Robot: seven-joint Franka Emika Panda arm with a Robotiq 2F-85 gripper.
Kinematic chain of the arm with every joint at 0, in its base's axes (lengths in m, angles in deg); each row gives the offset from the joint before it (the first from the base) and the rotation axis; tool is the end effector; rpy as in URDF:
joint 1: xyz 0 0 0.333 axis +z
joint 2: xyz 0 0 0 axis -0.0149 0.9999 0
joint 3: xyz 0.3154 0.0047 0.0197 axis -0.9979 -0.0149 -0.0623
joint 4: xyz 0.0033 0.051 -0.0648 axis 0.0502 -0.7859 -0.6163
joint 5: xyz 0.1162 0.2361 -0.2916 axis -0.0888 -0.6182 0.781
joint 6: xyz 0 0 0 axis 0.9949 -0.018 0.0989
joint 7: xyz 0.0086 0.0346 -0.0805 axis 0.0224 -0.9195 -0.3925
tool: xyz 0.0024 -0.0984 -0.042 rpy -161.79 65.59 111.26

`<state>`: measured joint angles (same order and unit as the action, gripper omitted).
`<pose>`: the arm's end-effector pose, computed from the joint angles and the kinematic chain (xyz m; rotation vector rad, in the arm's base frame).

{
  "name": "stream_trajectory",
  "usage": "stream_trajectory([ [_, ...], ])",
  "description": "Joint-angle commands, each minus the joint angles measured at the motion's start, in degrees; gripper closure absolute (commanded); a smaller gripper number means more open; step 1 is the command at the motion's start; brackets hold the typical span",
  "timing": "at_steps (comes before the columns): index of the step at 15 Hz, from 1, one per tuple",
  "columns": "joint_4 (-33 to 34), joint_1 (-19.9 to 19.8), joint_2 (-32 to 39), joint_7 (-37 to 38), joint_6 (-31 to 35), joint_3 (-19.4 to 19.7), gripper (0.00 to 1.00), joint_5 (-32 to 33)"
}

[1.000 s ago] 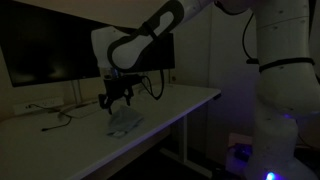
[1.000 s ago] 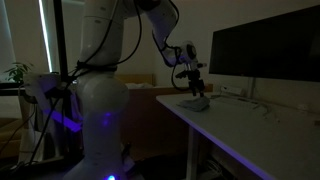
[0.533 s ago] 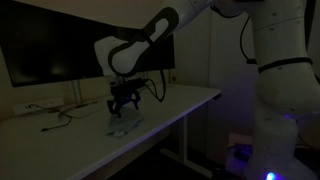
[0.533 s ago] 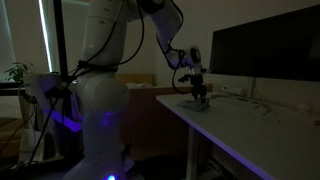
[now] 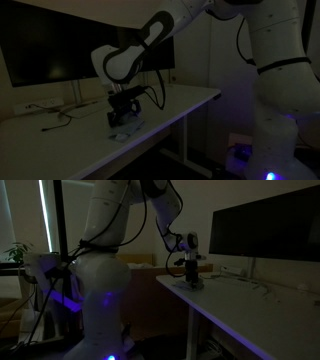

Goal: Wipe the table using the blue cloth

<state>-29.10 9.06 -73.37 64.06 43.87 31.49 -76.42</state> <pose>0.5492 0.1494 0.3230 2.8286 -0.6464 -0.0855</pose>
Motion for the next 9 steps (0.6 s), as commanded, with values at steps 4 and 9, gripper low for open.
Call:
stream_trajectory([
  [4,1.1,3.6,-0.1,7.2,-0.8,-0.4,0.80,-0.9],
  [9,5.0,7.7,2.7,11.2,-1.5,-2.2,0.94,-0.4],
])
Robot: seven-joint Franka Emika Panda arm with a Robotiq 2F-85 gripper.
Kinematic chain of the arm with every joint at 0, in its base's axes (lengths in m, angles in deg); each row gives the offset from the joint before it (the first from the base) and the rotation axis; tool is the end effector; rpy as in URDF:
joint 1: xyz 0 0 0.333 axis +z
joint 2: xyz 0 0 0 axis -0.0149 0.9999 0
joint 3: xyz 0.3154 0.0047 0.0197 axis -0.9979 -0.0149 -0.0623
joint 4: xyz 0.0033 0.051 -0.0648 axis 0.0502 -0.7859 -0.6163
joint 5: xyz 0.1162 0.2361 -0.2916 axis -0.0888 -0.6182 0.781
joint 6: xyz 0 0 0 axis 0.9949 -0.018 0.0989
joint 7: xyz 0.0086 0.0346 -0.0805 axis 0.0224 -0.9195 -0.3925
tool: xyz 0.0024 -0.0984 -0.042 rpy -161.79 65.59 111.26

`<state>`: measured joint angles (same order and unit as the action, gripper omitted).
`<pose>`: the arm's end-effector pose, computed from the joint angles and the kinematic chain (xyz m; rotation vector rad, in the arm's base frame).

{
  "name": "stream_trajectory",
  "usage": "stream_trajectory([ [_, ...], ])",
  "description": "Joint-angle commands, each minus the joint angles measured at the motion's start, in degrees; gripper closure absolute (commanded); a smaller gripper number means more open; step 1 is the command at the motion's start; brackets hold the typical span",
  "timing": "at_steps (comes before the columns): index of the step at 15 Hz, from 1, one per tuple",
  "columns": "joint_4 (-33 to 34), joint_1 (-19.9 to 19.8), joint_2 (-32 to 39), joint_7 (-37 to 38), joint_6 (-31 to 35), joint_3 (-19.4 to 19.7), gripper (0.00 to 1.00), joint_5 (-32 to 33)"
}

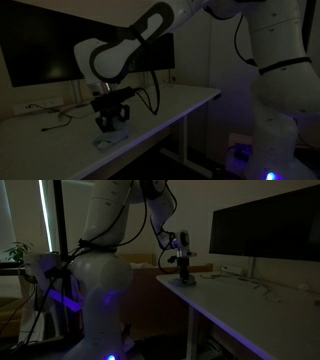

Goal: Wipe the table using the blue cloth

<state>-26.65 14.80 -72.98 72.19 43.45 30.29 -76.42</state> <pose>0.5381 0.2183 0.3369 2.8364 -0.6870 -0.0095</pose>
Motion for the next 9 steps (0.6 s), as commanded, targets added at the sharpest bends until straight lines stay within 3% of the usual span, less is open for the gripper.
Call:
stream_trajectory([
  [1,3.3,2.6,2.9,3.7,-1.0,-1.3,0.93,-0.3],
  [9,15.3,9.2,10.6,9.3,-2.7,-1.4,0.94,3.5],
])
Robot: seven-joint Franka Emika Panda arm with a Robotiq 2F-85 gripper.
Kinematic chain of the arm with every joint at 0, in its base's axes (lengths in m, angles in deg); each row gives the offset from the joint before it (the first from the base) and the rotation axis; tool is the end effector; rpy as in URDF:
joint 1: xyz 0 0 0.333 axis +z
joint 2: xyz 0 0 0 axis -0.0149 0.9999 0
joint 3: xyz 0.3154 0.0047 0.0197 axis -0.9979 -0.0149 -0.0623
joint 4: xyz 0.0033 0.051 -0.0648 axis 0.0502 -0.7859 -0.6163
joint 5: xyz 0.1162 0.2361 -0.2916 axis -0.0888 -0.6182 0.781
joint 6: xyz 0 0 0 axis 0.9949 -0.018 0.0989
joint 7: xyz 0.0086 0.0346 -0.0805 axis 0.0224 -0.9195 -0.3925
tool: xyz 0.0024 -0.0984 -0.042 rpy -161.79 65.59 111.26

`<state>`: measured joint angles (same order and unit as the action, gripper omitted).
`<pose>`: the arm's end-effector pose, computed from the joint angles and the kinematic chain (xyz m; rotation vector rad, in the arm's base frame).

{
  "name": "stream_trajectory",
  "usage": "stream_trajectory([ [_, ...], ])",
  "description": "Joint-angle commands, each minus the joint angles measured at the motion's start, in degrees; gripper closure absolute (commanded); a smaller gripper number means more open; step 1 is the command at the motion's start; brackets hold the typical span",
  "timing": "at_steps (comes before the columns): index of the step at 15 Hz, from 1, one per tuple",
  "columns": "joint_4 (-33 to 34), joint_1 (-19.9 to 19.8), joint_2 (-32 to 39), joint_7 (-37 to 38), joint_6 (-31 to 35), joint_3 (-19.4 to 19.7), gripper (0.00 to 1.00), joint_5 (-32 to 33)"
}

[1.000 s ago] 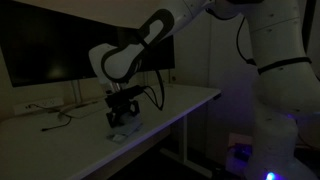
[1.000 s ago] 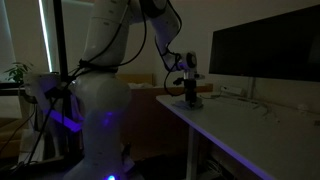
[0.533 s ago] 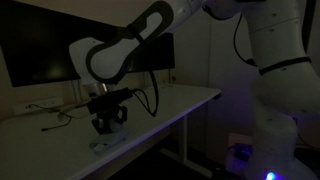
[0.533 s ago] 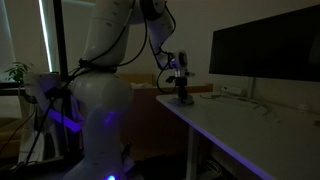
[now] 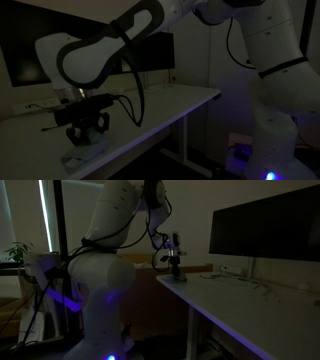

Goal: Wipe the table using the blue cloth

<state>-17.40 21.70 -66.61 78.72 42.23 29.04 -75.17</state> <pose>0.5408 0.3098 0.3395 2.8682 -0.6536 0.0653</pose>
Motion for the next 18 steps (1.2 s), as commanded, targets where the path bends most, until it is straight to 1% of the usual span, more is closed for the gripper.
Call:
stream_trajectory([
  [1,8.7,3.5,5.6,2.9,-2.0,-0.3,0.94,2.8],
  [6,18.2,8.2,11.2,1.9,-3.1,0.3,0.94,4.8],
  [10,21.7,8.7,12.8,0.9,-5.1,2.1,0.94,5.4],
  [14,19.7,6.8,11.5,0.7,-5.7,4.8,0.95,6.0],
  [18,14.2,3.3,8.7,-0.2,-5.4,6.3,0.95,4.9],
])
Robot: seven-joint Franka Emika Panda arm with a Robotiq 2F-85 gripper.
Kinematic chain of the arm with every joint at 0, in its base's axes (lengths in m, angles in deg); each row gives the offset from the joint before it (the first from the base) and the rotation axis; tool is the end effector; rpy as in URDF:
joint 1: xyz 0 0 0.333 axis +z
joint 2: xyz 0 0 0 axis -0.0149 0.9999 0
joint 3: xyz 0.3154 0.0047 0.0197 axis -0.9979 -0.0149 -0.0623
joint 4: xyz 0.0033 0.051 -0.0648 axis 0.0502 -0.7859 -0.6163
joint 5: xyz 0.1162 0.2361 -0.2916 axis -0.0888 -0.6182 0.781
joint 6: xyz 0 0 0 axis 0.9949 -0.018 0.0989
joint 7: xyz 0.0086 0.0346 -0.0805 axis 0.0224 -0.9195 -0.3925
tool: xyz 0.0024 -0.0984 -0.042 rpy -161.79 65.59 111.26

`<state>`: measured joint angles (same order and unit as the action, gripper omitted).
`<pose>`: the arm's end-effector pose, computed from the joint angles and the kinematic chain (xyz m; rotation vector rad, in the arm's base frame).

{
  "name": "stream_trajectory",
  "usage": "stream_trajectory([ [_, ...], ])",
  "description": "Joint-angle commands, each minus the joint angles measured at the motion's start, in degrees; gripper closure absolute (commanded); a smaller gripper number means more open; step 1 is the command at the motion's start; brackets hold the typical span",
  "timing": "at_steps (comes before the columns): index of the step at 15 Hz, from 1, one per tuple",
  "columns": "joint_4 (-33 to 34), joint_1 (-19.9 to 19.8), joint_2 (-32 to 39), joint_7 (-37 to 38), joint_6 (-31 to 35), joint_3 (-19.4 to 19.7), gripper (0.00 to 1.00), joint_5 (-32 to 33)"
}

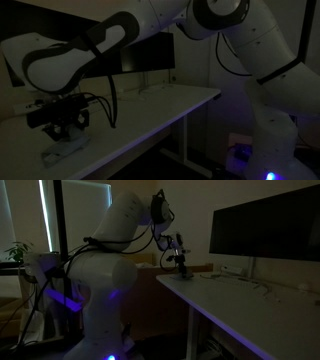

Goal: Wipe the table using the blue cloth

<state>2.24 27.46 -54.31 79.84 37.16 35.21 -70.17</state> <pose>0.6108 0.3378 0.3446 2.8043 -0.6606 0.2277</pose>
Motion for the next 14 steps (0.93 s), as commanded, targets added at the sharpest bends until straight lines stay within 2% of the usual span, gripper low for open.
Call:
stream_trajectory([
  [1,-8.1,-3.6,-4.8,-1.6,0.1,0.2,0.95,-0.5],
  [7,-22.6,-9.5,-13.7,-0.8,0.6,1.5,0.95,-0.6],
  [10,-29.4,-12.6,-18.4,0.0,1.5,3.1,1.00,1.2],
  [14,-36.3,-18.1,-24.4,-1.0,1.9,5.6,0.97,3.2],
])
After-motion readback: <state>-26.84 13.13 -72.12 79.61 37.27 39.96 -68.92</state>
